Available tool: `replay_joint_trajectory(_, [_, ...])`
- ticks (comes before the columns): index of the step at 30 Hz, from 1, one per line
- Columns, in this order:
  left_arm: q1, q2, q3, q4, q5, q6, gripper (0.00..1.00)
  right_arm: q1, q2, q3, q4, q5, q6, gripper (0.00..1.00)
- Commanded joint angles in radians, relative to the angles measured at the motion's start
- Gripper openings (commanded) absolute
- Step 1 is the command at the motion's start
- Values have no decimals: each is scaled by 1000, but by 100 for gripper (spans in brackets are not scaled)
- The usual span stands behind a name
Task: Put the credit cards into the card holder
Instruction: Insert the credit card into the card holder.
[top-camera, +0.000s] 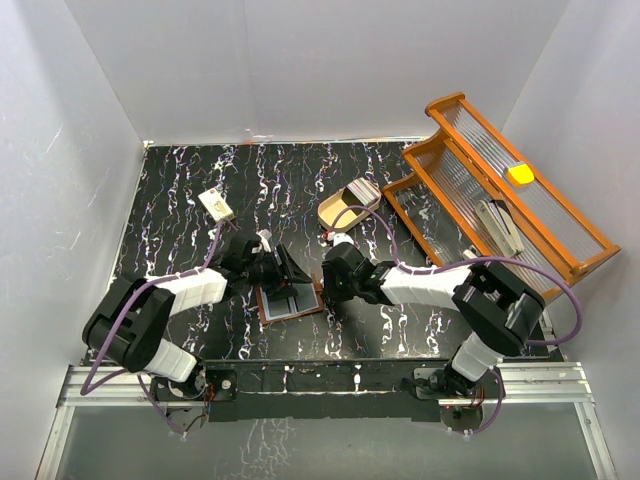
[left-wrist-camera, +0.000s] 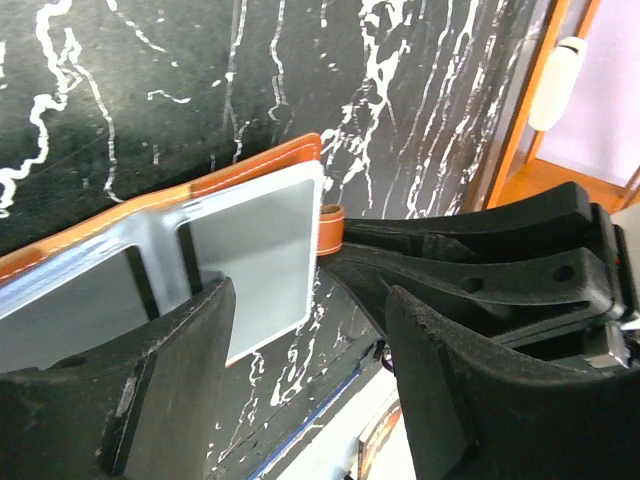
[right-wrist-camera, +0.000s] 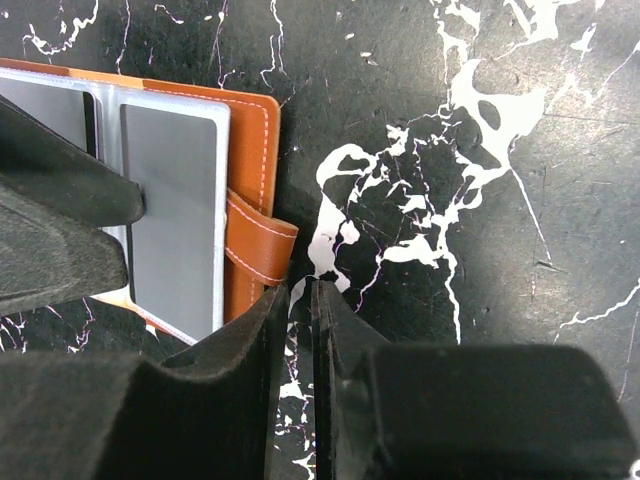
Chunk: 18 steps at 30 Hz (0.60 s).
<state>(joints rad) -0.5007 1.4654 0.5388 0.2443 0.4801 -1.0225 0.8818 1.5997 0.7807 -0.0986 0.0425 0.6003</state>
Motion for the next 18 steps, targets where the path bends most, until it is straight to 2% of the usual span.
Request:
replay_joint_trajectory(1, [-3, -34, -8, 43, 36, -17, 60, 3, -32, 3, 5, 32, -3, 15])
replay_joint_trajectory(4, [-1, -69, 14, -38, 6, 23, 61, 3, -61, 17, -40, 59, 0, 17])
replay_joint_trajectory(10, [45, -134, 94, -309, -78, 137, 61, 3, -122, 56, -112, 81, 18, 22])
replay_joint_trajectory(15, [131, -207, 77, -392, -60, 173, 63, 7, -155, 82, -88, 39, 39, 27])
replay_joint_trajectory(18, [192, -244, 39, -383, -9, 172, 64, 23, -147, 116, -70, 19, 42, 28])
